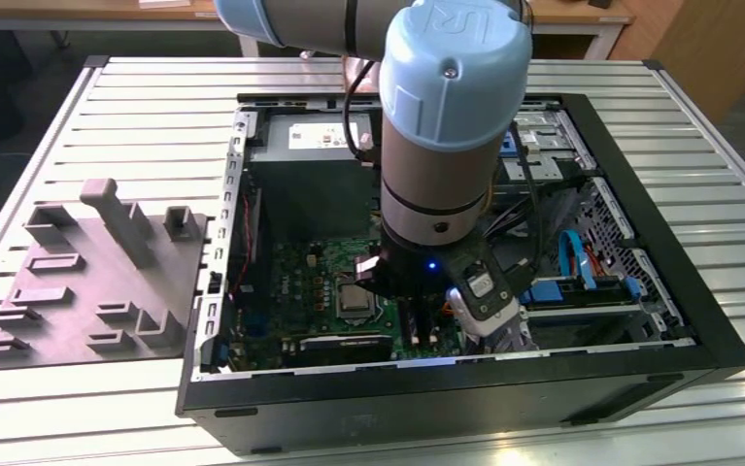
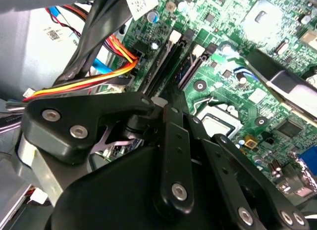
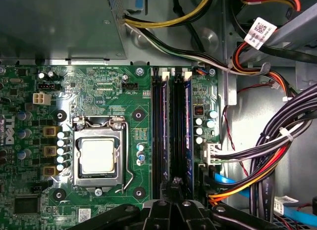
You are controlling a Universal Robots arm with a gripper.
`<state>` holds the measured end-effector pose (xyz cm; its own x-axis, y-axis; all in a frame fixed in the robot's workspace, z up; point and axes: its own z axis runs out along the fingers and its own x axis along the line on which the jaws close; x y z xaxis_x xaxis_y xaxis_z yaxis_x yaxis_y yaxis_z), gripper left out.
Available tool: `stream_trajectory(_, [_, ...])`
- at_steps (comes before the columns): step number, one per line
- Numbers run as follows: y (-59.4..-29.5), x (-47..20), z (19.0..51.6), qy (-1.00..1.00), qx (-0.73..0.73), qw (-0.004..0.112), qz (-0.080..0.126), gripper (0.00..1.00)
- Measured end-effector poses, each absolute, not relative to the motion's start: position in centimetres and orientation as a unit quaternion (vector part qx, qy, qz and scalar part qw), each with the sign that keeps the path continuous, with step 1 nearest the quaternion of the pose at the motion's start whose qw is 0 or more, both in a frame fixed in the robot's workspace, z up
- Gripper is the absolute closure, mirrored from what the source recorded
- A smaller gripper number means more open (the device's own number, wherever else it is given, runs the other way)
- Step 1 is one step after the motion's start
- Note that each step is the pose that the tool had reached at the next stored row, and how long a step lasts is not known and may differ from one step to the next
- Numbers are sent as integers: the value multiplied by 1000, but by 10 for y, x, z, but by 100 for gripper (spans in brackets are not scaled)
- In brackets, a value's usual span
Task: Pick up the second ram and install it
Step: 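Press down the second ram until it locks into place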
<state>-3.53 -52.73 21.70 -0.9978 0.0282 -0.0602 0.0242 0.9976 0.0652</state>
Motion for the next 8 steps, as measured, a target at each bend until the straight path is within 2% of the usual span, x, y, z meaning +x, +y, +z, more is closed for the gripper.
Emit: stream_trajectory(8, [-528,-35,217,999,13,31,33,90])
